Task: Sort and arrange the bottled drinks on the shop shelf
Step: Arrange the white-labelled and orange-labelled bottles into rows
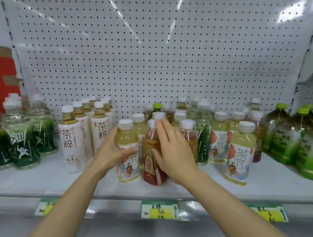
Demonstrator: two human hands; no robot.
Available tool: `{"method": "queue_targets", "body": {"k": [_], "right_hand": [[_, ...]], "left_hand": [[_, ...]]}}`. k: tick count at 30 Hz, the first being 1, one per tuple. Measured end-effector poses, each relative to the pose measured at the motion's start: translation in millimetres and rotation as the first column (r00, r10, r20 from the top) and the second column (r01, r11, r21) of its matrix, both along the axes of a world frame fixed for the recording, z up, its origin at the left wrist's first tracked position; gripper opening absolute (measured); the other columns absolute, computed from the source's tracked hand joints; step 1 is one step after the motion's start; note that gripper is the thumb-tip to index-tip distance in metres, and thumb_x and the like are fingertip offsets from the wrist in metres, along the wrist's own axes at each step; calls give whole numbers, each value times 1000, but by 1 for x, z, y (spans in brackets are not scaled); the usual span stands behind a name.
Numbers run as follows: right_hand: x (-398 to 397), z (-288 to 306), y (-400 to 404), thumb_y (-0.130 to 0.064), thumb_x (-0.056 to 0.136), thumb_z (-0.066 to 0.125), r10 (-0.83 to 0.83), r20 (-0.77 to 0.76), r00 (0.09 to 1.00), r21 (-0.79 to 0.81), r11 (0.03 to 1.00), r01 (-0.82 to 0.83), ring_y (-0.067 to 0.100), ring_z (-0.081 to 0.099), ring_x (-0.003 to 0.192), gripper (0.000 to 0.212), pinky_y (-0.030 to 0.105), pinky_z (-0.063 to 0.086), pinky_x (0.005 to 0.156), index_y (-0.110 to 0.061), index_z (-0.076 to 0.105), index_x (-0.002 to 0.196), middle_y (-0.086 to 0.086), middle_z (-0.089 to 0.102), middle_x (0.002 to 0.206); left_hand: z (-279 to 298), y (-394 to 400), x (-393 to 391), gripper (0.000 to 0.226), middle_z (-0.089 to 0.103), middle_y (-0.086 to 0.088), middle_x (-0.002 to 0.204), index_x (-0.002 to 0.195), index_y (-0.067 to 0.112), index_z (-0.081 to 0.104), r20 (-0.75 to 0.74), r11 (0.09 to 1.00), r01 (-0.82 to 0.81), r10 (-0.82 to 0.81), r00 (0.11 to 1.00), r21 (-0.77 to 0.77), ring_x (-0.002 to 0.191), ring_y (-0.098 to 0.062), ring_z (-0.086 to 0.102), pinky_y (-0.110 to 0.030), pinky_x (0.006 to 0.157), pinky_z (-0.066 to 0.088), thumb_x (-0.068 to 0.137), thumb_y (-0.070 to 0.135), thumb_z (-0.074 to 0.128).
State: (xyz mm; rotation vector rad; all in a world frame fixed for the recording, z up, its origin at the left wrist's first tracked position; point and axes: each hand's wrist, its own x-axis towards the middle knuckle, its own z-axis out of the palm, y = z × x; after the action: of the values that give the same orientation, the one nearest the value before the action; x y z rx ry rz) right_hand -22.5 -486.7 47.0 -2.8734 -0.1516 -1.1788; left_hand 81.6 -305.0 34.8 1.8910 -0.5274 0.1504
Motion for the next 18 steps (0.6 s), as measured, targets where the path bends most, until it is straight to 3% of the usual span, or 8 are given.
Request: {"method": "queue_targets", "body": {"k": [2,4,7,18], "right_hand": [[-2,0,-1,-29,93,63,33,-27,999,15,999,-32,32,36,140,78,38,31,115,-6,21,154,14,26,160],[-6,2,-4,-33,96,59,62,-89,994,46,997,-58,28,23,147,82,36,26,117,-13,9,157,8,12,165],[-12,8,-9,-33,96,58,85,-158,984,72,995,-74,24,16,150,84,38,33,114,-19,3,158,0,2,166],[-12,12,-8,-23,95,60,64,-152,986,99,994,-50,24,22,149,81,45,41,111,-18,10,158,1,8,166]], "left_hand": [[-1,-1,-6,75,68,13,111,125,47,49,-10,999,-30,29,1000,-25,98,-12,68,-47,88,57,67,26,90],[1,-1,-9,80,66,13,110,136,33,48,-51,998,-40,37,998,-47,94,-14,68,-49,86,58,68,21,89],[4,0,-9,94,64,5,120,145,24,42,-104,995,-39,29,994,-97,102,-21,68,-49,88,58,64,17,90],[4,2,-1,84,66,0,124,140,17,48,-99,984,108,-123,987,-141,105,-20,68,-40,84,59,67,5,87]]}}
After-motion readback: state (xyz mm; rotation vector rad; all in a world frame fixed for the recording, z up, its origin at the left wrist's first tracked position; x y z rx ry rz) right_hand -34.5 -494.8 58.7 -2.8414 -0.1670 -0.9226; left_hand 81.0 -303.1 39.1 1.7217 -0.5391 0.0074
